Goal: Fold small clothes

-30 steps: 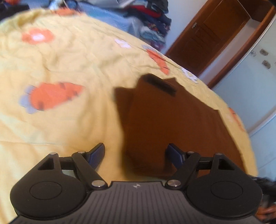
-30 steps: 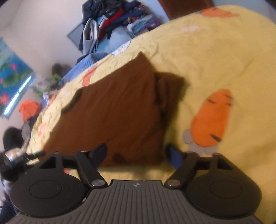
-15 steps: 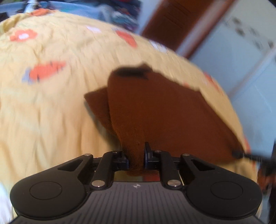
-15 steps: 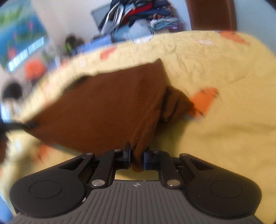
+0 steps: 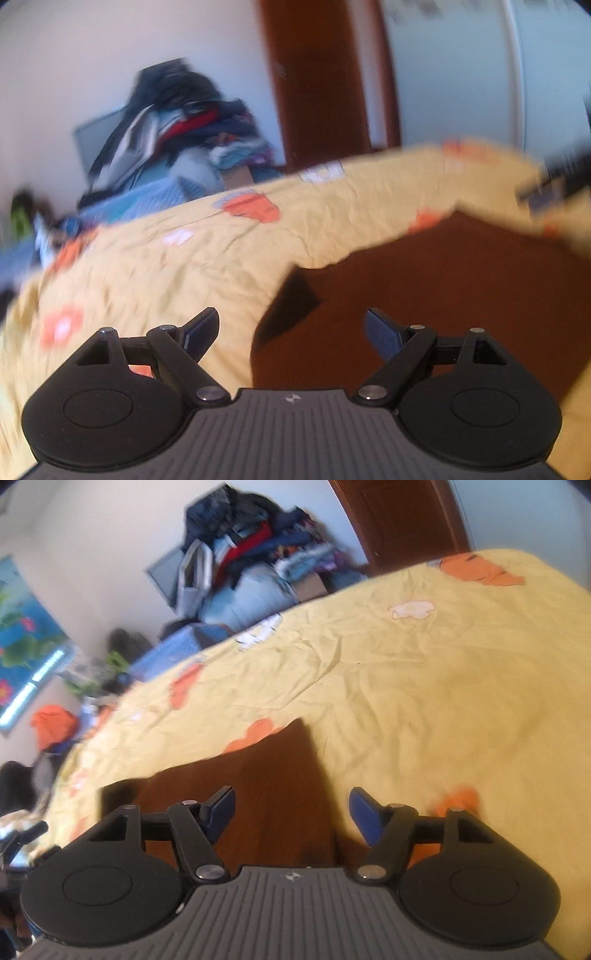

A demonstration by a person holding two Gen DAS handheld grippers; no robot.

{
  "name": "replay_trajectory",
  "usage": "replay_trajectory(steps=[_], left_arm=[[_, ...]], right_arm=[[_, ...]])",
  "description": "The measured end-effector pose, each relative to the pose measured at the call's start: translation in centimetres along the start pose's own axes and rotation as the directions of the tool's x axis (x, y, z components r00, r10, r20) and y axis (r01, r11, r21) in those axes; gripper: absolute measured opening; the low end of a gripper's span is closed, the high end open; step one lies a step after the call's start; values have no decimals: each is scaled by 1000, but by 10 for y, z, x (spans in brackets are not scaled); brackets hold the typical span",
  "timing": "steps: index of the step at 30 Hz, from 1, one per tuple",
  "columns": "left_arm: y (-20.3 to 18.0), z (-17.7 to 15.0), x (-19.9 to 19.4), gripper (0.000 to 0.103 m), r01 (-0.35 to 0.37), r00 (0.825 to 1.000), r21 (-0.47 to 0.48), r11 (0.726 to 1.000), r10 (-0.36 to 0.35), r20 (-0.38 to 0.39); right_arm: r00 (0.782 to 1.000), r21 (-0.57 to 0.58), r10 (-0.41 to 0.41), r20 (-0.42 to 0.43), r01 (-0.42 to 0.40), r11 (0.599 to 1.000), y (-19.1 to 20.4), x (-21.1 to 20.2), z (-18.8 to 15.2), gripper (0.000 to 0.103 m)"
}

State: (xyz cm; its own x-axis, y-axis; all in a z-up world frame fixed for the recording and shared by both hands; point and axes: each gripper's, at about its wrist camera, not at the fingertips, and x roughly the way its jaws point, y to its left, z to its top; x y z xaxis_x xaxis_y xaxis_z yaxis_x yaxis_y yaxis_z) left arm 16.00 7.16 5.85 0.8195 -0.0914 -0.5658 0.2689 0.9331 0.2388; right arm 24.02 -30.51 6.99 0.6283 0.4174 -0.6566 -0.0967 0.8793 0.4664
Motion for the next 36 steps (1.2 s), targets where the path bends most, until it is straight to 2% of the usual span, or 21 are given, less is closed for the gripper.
replay_trajectory(steps=[3, 4, 5, 6, 7, 9, 11, 14, 15, 18, 19, 20, 22, 23, 27, 29, 32, 33, 34, 35, 36], left_arm=[[-3, 10, 59, 86, 11, 991, -11, 1000, -12, -135], [1, 12, 73, 84, 11, 987, -47, 999, -18, -161], [8, 13, 84, 78, 10, 983, -100, 995, -29, -182], [17, 14, 93, 70, 22, 978, -165, 986, -56, -201], [26, 15, 98, 70, 38, 974, -226, 973, -87, -211], [37, 11, 98, 70, 33, 976, -289, 957, -94, -198], [40, 6, 91, 69, 11, 983, -303, 953, -66, -171], [44, -1, 81, 69, -1, 988, -335, 942, -52, -148], [47, -4, 76, 69, -12, 987, -355, 935, -45, -152], [62, -11, 46, 69, 8, 988, -440, 898, -75, -135], [65, -16, 32, 69, 17, 987, -457, 889, -88, -133], [66, -21, 17, 70, 31, 988, -475, 879, -100, -122], [67, -38, -13, 74, 76, 986, -508, 858, -141, -91], [64, -47, -24, 74, 96, 982, -508, 856, -165, -92], [47, -75, -45, 74, 94, 971, -487, 868, -188, -148], [42, -86, -46, 74, 92, 962, -495, 864, -205, -179], [37, -88, -45, 73, 118, 956, -513, 851, -238, -175], [34, -87, -45, 72, 135, 952, -511, 849, -254, -171], [30, -86, -44, 67, 148, 949, -509, 848, -266, -166], [27, -85, -42, 37, 160, 946, -506, 848, -278, -167], [26, -84, -43, 21, 181, 939, -510, 841, -301, -163]], right_arm=[[997, 1, -45, -70, 45, 999, 5, 46, 9, 68], [994, -10, -55, -93, 54, 998, 8, 57, 7, 62], [995, -41, -44, -90, 40, 998, 13, 61, 3, 30], [992, -63, -22, -121, 14, 998, 18, 64, 1, 10], [991, -85, -14, -131, 3, 996, 21, 64, -1, 10], [996, -155, -35, -79, 22, 988, 22, 48, -5, 9], [997, -92, -54, -53, 49, 995, -3, 35, -4, 9], [998, 5, 7, -59, -6, 1000, -33, 25, -17, 9], [999, 11, 7, -43, -7, 1000, -33, 19, -20, 15], [1000, 84, -6, 14, 5, 996, -30, -8, -24, 62], [999, 90, 20, 50, -24, 996, -29, -21, -27, 64], [995, 93, 68, 70, -74, 993, -27, -35, -32, 63], [988, 115, 153, 32, -156, 981, -26, -53, -45, 63], [986, 106, 164, 8, -164, 981, -22, -57, -51, 63], [995, 17, 77, -66, -76, 997, -12, -68, -80, 58], [993, 18, 65, -94, -63, 998, -14, -66, -87, 52], [994, 3, 36, -100, -36, 999, -13, -66, -95, 48], [994, -2, 36, -102, -37, 999, -10, -64, -96, 39], [993, -9, 35, -109, -36, 999, -9, -64, -97, 22], [992, -7, 35, -121, -36, 999, -10, -65, -99, 14], [991, -5, 41, -127, -42, 999, -10, -66, -100, 11]])
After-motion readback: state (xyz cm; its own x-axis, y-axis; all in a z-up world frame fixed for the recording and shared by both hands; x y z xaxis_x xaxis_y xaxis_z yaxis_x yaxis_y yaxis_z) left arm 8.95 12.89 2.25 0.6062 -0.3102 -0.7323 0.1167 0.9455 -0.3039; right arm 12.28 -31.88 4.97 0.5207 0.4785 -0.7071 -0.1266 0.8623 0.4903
